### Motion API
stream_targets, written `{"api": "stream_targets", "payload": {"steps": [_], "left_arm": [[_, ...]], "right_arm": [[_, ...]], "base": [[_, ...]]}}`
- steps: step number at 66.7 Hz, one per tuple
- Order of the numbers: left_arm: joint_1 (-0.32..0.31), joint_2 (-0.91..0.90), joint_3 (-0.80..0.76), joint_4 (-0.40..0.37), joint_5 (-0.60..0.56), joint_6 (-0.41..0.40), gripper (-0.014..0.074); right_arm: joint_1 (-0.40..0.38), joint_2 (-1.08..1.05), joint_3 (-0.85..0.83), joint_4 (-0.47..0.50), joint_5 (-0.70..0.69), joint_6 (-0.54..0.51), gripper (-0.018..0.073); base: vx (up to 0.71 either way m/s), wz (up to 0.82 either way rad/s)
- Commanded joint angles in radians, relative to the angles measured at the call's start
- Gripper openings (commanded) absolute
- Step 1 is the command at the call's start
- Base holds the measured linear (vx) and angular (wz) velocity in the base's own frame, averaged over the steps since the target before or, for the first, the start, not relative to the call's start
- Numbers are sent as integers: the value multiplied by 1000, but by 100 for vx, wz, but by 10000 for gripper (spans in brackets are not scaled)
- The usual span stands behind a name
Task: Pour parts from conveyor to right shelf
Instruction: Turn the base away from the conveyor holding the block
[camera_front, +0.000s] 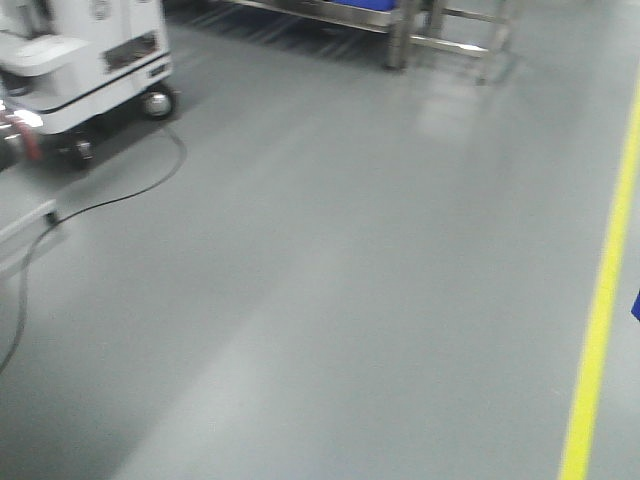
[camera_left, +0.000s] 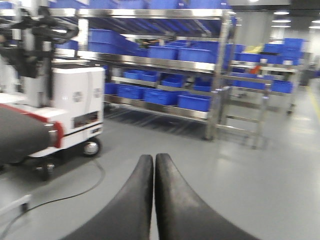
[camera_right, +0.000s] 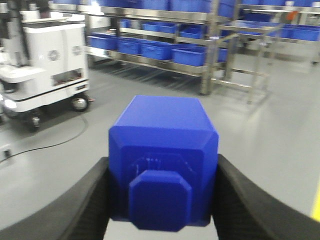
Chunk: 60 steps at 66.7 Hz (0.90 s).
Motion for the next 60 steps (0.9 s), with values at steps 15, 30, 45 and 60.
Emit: {"api": "stream_targets", "payload": {"steps": [15,30,45,60], "left_arm": [[-1,-9,27,-9,-79,-7,-6],[-1,-9,27,-9,-79,-7,-6],[-1,-9,27,-9,-79,-7,-6],[-1,-9,27,-9,-79,-7,-6]], "right_arm": [[-3,12,-27,1,-76,-6,-4],[-3,12,-27,1,-76,-6,-4],[-3,12,-27,1,-76,-6,-4],[-3,12,-27,1,-76,-6,-4]], "base": [[-18,-77],[-12,-78],[-8,-69],[-1,-41]]}}
